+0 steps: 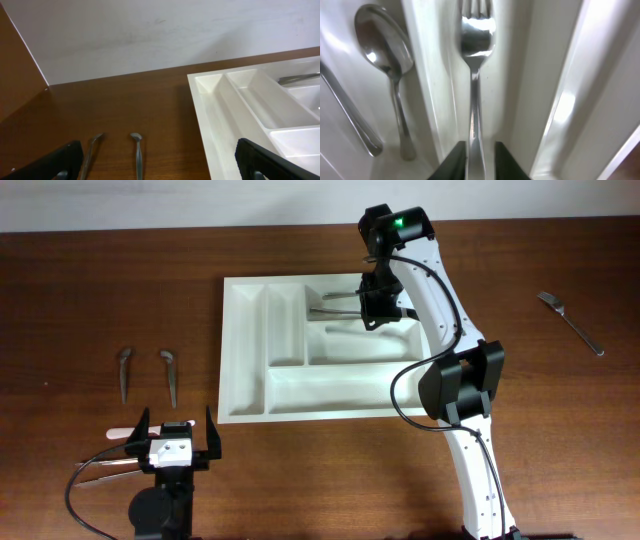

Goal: Pack container
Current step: 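Carry the fork into the tray's top-right compartment and lower it, then open the right gripper and move it to the fork at the right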

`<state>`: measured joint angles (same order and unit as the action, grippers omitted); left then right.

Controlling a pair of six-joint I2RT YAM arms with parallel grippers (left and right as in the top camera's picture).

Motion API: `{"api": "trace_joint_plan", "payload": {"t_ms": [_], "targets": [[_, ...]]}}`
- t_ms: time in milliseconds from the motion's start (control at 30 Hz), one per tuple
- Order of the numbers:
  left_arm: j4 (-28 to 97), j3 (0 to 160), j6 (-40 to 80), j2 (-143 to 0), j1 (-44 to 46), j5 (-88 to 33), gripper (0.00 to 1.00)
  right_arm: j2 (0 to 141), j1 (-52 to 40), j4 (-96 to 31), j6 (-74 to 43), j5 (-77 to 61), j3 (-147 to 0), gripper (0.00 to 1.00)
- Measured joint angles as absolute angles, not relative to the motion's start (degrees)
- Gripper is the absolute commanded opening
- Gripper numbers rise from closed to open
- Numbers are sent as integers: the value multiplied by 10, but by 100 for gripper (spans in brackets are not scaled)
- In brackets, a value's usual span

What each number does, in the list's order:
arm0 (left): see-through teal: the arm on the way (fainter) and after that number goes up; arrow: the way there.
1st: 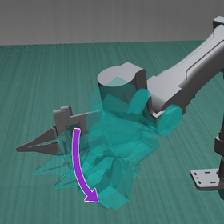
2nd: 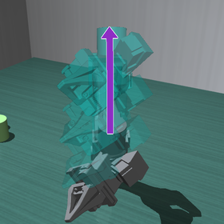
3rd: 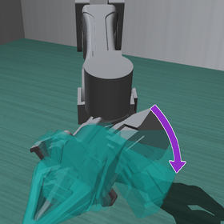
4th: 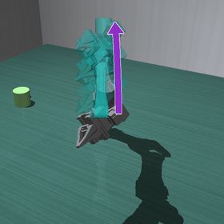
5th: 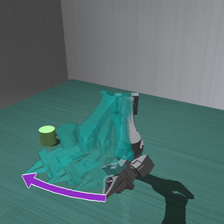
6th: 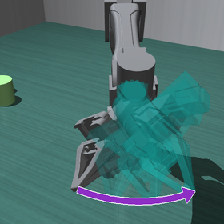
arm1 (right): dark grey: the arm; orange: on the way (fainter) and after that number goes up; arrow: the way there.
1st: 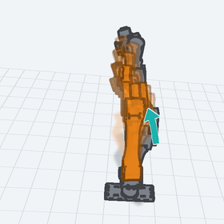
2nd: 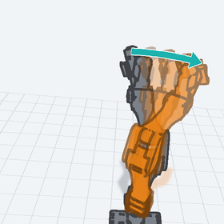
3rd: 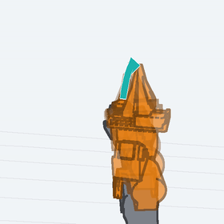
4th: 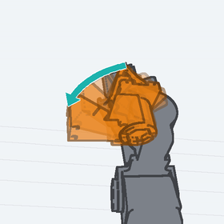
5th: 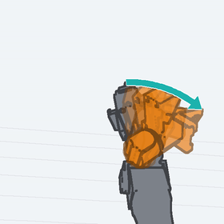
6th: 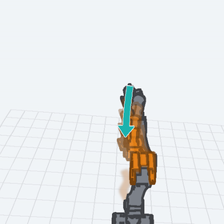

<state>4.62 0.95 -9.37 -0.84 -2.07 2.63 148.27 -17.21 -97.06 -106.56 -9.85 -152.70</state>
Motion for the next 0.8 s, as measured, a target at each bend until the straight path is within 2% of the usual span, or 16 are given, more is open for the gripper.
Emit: {"api": "trace_joint_plan", "payload": {"t_ms": [67, 200, 400, 633, 800], "targets": [[46, 10, -94, -8, -21, 26, 99, 1483, -172, -971, -1062, -93, -1527, 31], [46, 10, -94, -8, -21, 26, 99, 1483, -172, -971, -1043, -65, -1527, 64], [46, 10, -94, -8, -21, 26, 99, 1482, -160, -971, -934, 40, -1527, 100], [46, 10, -94, -8, -21, 26, 99, 1482, -67, -971, -668, 196, -1527, 99], [46, 10, -94, -8, -21, 26, 99, 1483, 30, -949, -468, 248, -1527, 99]]}}
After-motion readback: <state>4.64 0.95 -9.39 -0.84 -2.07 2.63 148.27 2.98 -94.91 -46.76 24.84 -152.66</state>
